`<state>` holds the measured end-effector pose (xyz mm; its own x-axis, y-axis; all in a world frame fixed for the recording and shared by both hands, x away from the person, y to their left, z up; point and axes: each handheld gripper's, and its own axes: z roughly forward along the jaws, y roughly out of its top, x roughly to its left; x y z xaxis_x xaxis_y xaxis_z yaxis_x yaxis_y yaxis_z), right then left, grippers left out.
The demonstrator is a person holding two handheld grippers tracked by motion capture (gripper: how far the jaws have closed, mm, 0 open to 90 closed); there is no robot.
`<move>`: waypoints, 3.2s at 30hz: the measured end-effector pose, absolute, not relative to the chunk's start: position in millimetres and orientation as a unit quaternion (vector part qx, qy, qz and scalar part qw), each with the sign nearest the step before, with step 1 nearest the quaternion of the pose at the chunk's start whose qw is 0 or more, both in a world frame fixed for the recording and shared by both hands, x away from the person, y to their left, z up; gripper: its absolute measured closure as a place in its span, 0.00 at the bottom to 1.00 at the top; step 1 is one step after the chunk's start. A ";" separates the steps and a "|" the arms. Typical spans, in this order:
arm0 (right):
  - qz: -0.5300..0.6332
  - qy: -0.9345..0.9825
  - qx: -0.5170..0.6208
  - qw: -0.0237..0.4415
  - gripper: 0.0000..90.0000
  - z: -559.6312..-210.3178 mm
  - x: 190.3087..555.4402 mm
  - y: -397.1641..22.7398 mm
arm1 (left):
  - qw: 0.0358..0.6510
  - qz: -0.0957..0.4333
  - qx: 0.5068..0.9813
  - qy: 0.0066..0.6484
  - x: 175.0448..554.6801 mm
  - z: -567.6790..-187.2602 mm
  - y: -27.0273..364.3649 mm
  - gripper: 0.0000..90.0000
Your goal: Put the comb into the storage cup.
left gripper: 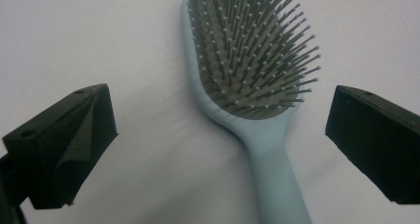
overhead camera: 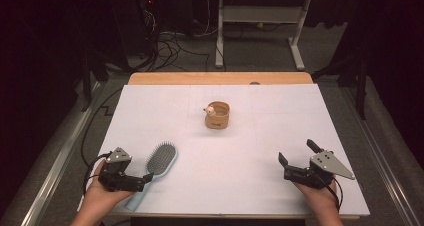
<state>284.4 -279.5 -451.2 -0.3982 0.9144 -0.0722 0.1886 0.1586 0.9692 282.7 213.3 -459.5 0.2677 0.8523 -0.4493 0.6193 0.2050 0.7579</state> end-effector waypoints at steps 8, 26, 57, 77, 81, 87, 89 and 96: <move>0.501 0.668 0.414 0.362 0.00 -450.9 284.3 -279.7 | 0.461 0.107 0.655 0.590 288.6 -466.0 195.7 0.01; 0.502 0.668 0.414 0.361 0.00 -450.8 284.1 -279.9 | 0.399 0.096 0.685 0.602 303.0 -468.2 177.3 0.02; 0.502 0.667 0.414 0.363 0.00 -450.6 284.2 -280.7 | 0.362 0.122 0.681 0.624 332.4 -479.7 155.6 0.05; 0.501 0.667 0.415 0.363 0.00 -450.9 283.9 -280.2 | 0.375 0.119 0.671 0.629 332.1 -483.6 154.8 0.00; 0.501 0.667 0.414 0.364 0.00 -450.8 283.7 -280.2 | 0.369 0.119 0.672 0.630 332.8 -483.4 154.0 0.01; 0.501 0.667 0.415 0.364 0.00 -450.9 283.8 -280.4 | 0.366 0.119 0.671 0.633 333.4 -482.8 153.8 0.03; 0.500 0.667 0.415 0.364 0.00 -450.9 283.8 -280.2 | 0.366 0.121 0.670 0.634 333.2 -482.2 153.5 0.05; 0.500 0.666 0.416 0.365 0.00 -450.7 283.4 -279.7 | 0.368 0.119 0.673 0.631 330.7 -478.0 151.3 0.20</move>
